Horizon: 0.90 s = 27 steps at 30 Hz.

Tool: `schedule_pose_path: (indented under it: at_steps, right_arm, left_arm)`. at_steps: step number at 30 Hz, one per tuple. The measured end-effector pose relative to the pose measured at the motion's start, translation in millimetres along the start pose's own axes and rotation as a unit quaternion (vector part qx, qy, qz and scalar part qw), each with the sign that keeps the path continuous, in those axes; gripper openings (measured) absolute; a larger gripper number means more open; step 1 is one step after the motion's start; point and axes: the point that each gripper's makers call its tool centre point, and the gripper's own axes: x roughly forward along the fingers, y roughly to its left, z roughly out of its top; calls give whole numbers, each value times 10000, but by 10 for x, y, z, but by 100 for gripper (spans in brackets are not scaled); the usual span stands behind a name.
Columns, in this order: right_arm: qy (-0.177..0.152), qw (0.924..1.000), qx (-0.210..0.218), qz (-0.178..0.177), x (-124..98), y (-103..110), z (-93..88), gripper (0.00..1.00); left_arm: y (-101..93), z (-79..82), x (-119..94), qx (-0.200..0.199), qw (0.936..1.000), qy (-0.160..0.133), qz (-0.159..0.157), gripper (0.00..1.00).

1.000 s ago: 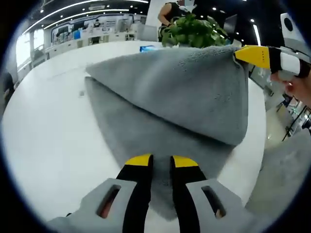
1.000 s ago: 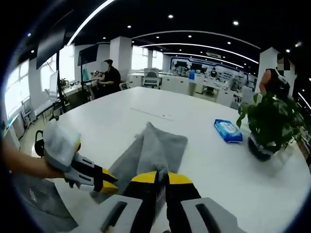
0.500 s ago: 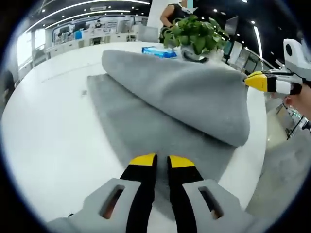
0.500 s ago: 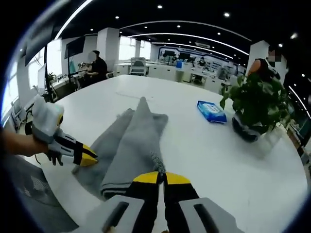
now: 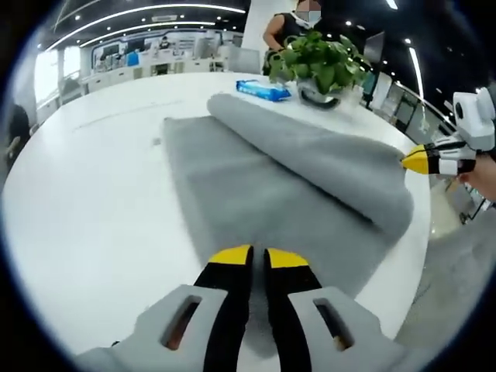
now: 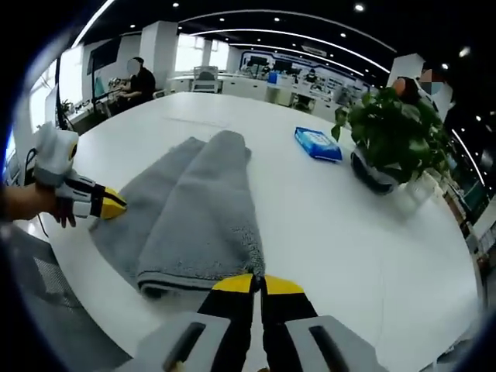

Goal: Open the folded towel by lifting each exposed corner and separating the folded layers until the towel lies flat within the target outline without major curled edges

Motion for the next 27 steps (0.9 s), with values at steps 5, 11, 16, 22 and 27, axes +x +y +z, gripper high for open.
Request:
schedule_pose_path:
  at_steps: [5, 11, 16, 22, 27]
  right_arm:
    - [214, 9997, -77, -99, -14, -38, -113, 0]
    - [527, 9985, 91, -103, -14, -4, -274, 0]
    - [735, 9970, 244, -39, 13, 102, -390, 0]
    - [910, 9954, 248, 188, 39, 293, -513, 0]
    - [740, 9963, 264, 349, 29, 395, -444, 1]
  left_arm:
    - [75, -12, -36, -49, 9999, -64, 133, 5]
    - [152, -24, -82, -52, 9995, -154, 275, 5]
    - [242, -52, -147, -160, 9987, -155, 461, 5]
    - [373, -135, -285, -452, 9962, -262, 694, 5]
    - [385, -164, -356, -645, 9962, -199, 551, 6]
